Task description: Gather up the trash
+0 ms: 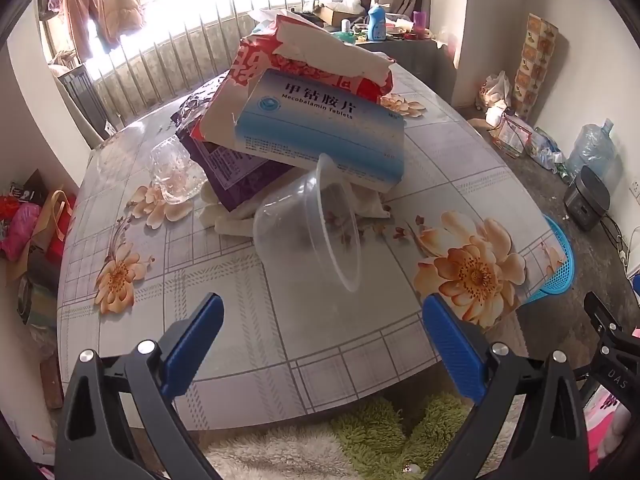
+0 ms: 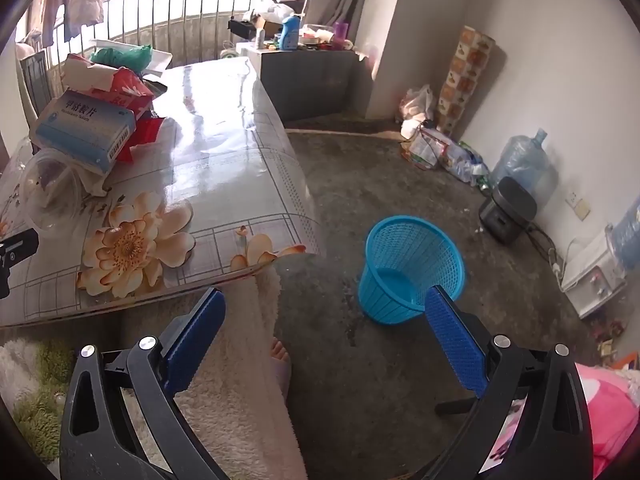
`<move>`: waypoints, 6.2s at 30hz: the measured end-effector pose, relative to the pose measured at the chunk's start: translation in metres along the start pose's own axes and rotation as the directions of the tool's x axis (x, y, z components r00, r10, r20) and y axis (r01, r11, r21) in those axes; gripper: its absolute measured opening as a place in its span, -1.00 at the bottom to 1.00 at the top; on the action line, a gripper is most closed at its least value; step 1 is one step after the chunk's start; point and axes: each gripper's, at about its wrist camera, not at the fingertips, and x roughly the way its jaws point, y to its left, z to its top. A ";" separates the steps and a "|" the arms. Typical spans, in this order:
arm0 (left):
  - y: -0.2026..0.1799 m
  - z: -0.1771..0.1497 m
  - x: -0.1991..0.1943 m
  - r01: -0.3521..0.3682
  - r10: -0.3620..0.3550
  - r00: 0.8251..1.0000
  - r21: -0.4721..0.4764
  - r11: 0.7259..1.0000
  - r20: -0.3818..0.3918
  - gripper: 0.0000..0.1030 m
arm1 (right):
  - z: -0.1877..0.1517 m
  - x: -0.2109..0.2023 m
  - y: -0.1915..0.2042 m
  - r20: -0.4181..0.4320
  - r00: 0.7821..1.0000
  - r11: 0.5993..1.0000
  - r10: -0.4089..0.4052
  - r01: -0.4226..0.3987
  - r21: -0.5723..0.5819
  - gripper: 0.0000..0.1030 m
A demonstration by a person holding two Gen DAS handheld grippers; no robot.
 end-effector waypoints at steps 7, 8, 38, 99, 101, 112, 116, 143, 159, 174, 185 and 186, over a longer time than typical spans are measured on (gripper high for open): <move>0.001 0.001 -0.002 -0.002 0.002 1.000 0.007 1.000 0.009 0.90 | 0.006 -0.002 0.001 0.008 1.000 1.000 -0.003 0.003 0.000 0.85; 0.001 0.001 -0.002 -0.003 0.003 1.000 0.007 1.000 0.010 0.90 | 0.006 -0.002 0.000 0.008 1.000 1.000 -0.006 0.006 -0.002 0.85; 0.002 0.000 -0.003 -0.008 0.008 1.000 0.008 1.000 0.011 0.90 | 0.009 -0.004 0.003 0.022 1.000 1.000 -0.003 0.003 -0.004 0.85; 0.096 0.018 -0.012 0.305 -0.278 0.929 -0.078 0.949 0.243 0.53 | 0.086 0.001 0.096 0.085 0.851 0.850 0.519 -0.524 0.057 -0.10; 0.083 0.025 -0.008 0.331 -0.314 0.920 -0.039 0.943 0.234 0.35 | 0.085 0.000 0.090 0.081 0.855 0.852 0.513 -0.518 0.079 -0.18; 0.064 0.030 0.016 0.252 -0.255 0.952 0.040 0.967 0.167 -0.59 | 0.090 0.000 0.081 0.094 0.858 0.854 0.505 -0.513 0.084 -0.19; 0.077 0.026 0.011 0.251 -0.247 0.956 -0.001 0.968 0.161 -0.86 | 0.092 0.003 0.086 0.089 0.840 0.837 0.536 -0.542 0.079 -0.19; 0.119 0.024 0.025 0.227 -0.208 0.967 -0.117 0.967 0.149 -0.88 | 0.107 0.099 0.119 -0.054 0.515 0.494 0.855 -0.780 0.384 0.13; 0.115 0.030 0.028 0.192 -0.176 0.976 -0.126 0.973 0.132 -0.87 | 0.095 0.099 0.085 0.019 0.412 0.361 0.911 -0.818 0.447 -0.32; 0.102 0.026 0.009 0.226 -0.212 0.967 -0.083 0.971 0.142 -0.89 | 0.070 0.087 0.026 0.121 0.332 0.222 0.936 -0.819 0.530 -0.46; 0.037 0.057 -0.011 0.360 -0.364 0.920 0.055 0.931 0.143 -0.89 | 0.056 0.058 -0.073 0.301 0.460 0.249 0.835 -0.804 0.539 -0.47; 0.026 0.063 -0.011 0.381 -0.388 0.911 0.078 0.921 0.137 -0.89 | 0.056 0.055 -0.084 0.320 0.485 0.265 0.814 -0.800 0.539 -0.47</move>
